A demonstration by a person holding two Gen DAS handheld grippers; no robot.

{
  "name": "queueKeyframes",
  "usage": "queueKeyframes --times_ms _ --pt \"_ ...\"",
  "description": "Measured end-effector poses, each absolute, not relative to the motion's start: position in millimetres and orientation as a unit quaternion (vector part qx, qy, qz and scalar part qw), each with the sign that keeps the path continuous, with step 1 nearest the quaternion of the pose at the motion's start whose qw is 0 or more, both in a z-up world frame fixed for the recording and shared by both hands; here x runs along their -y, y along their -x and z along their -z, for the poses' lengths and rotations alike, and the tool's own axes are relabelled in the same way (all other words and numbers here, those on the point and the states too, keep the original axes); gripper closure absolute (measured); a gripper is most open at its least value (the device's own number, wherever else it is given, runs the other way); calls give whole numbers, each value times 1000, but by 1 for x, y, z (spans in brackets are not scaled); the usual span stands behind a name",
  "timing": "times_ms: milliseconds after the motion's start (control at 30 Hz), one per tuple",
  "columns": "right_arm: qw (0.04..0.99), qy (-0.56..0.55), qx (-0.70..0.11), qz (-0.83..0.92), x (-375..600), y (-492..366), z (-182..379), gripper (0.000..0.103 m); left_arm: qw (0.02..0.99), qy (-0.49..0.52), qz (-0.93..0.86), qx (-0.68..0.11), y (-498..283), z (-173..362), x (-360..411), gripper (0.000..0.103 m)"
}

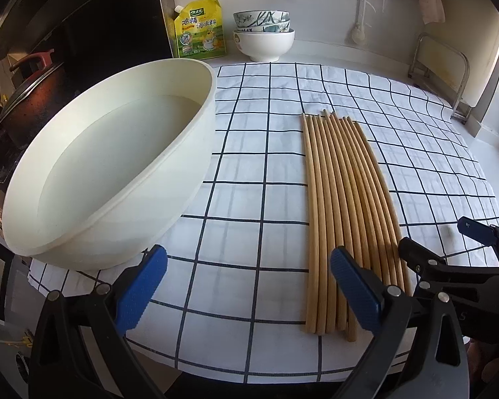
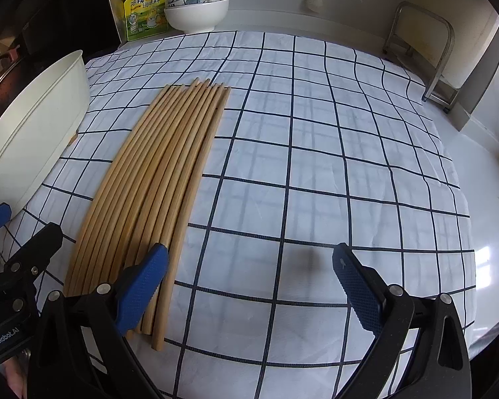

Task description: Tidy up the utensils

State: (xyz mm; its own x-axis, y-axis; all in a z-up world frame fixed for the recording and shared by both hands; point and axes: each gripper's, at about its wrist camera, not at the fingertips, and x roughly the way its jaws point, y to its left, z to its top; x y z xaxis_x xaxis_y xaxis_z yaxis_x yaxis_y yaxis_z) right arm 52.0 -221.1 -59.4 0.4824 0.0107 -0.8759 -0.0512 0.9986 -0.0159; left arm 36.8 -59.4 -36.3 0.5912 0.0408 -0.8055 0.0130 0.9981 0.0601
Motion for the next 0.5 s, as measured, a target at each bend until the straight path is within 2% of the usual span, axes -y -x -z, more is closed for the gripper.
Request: queueKeyframes --times_ms 500 --pt "862 23 -507 -6 245 -51 61 9 885 -40 -14 -463 -47 44 67 6"
